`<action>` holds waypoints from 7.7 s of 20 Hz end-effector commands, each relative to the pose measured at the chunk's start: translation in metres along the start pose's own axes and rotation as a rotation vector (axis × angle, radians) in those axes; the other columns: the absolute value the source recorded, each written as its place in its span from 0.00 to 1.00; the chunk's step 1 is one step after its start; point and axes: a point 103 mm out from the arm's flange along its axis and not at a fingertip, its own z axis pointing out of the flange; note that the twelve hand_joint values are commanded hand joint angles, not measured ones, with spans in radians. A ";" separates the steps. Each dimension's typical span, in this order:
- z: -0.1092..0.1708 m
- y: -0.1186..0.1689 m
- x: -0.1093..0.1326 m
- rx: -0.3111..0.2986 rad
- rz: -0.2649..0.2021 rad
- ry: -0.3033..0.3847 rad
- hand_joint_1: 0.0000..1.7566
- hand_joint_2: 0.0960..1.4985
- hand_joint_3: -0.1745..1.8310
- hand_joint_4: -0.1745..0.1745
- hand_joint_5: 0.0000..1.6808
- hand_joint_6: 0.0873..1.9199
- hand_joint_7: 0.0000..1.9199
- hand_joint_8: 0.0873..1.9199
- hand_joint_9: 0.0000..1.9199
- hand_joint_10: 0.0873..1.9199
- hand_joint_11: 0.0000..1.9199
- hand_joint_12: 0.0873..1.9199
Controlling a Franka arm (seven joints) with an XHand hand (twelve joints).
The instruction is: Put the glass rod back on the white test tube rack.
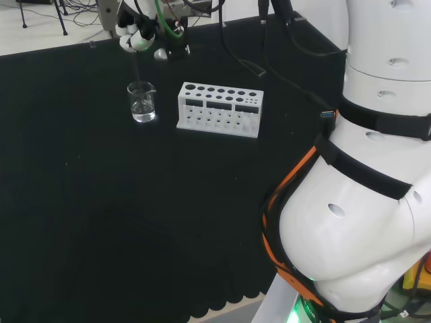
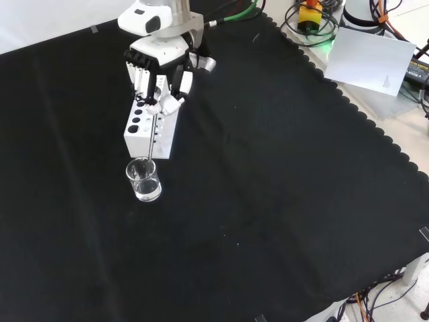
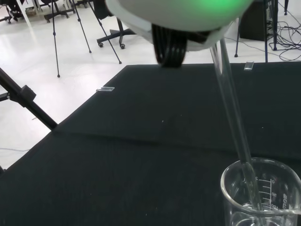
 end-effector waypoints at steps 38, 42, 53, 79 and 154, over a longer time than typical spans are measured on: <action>-0.080 -0.026 -0.024 -0.099 0.076 -0.020 0.75 0.38 0.46 0.00 0.73 0.23 0.66 0.50 0.84 0.38 0.85 0.39; -0.086 -0.031 -0.032 -0.106 0.095 -0.030 0.75 0.38 0.47 0.00 0.73 0.23 0.66 0.50 0.84 0.38 0.85 0.39; -0.090 -0.041 -0.056 -0.106 0.141 -0.030 0.75 0.37 0.47 0.00 0.73 0.23 0.66 0.50 0.84 0.38 0.85 0.39; -0.121 -0.083 -0.137 -0.143 0.292 -0.044 0.75 0.37 0.47 0.00 0.73 0.23 0.66 0.49 0.84 0.38 0.85 0.39; -0.102 -0.134 -0.129 -0.103 0.286 -0.009 0.75 0.37 0.48 0.00 0.73 0.23 0.67 0.49 0.85 0.37 0.86 0.39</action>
